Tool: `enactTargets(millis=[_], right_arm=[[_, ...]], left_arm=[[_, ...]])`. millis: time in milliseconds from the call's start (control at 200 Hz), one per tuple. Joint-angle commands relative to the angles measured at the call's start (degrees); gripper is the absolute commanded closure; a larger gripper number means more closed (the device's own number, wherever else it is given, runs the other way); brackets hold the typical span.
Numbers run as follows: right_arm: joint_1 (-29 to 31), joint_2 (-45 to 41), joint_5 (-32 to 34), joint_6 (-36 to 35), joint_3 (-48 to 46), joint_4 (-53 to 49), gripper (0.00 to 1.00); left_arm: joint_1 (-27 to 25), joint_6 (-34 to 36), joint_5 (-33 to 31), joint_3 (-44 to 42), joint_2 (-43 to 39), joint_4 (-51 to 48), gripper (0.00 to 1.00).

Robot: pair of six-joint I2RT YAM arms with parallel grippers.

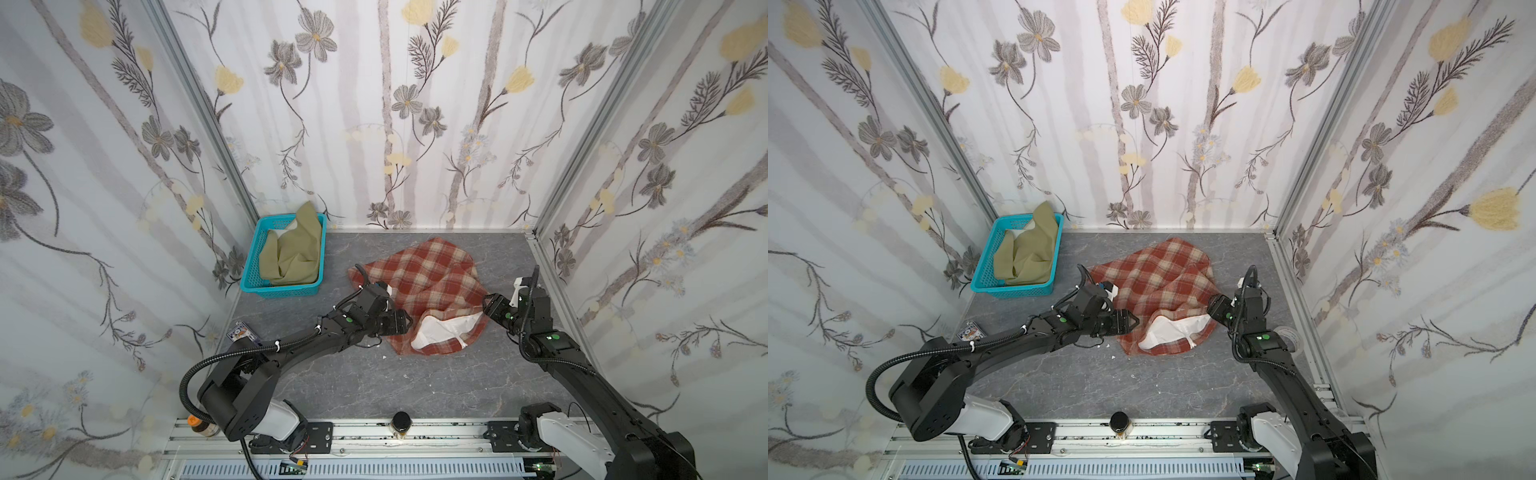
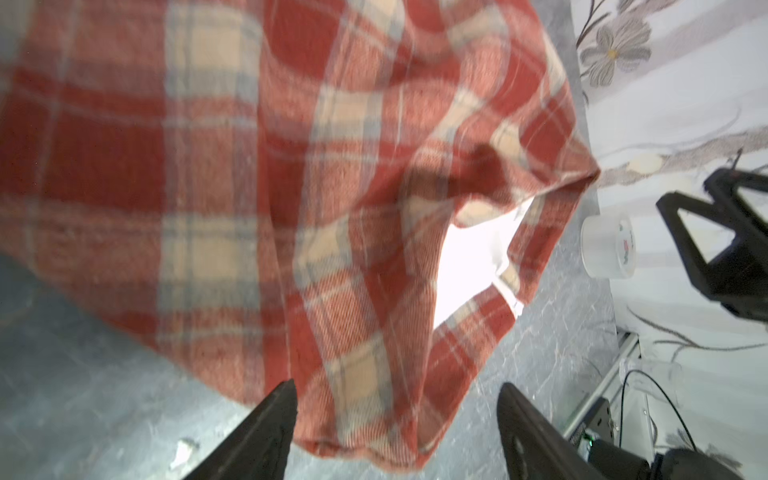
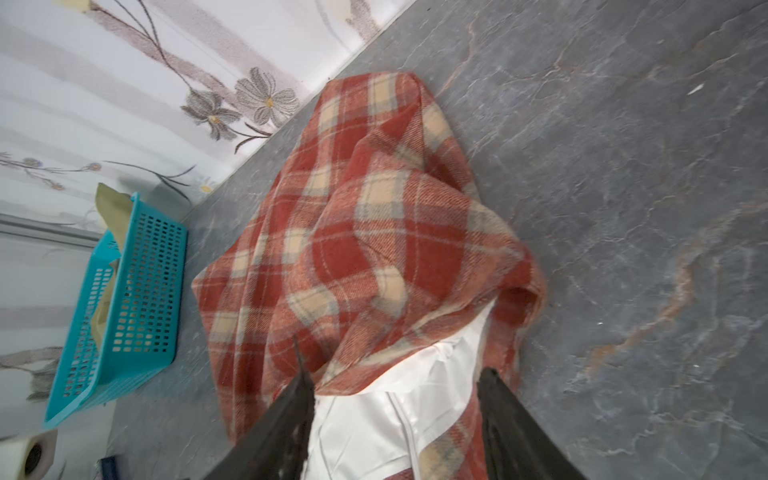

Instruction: Fold and stack the skirts

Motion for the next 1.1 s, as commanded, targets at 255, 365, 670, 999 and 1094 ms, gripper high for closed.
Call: enactTargets(millis=[255, 365, 670, 999, 1094], right_arm=[[-6.91, 3.72, 2.12, -5.26, 2.11, -0.48, 0.28], [-7.96, 6.70, 0.51, -5.24, 1.61, 1.20, 0.29], [-8.70, 14.14, -1.54, -5.34, 1.38, 4.84, 0.40], [-8.90, 15.96, -2.13, -6.08, 1.39, 5.50, 0.51], [-8.90, 15.87, -2.38, -5.94, 0.89, 5.90, 0.47]], left_arm=[[-8.98, -3.01, -2.14, 2.69, 4.32, -5.84, 0.26], [-10.34, -2.99, -2.40, 4.02, 6.34, -6.02, 0.28], [-11.26, -2.36, -5.29, 5.72, 10.12, -7.04, 0.36], [-11.26, -1.84, -11.81, 6.87, 11.04, -10.36, 0.48], [-11.26, -1.67, -13.39, 7.13, 11.15, -11.42, 0.49]])
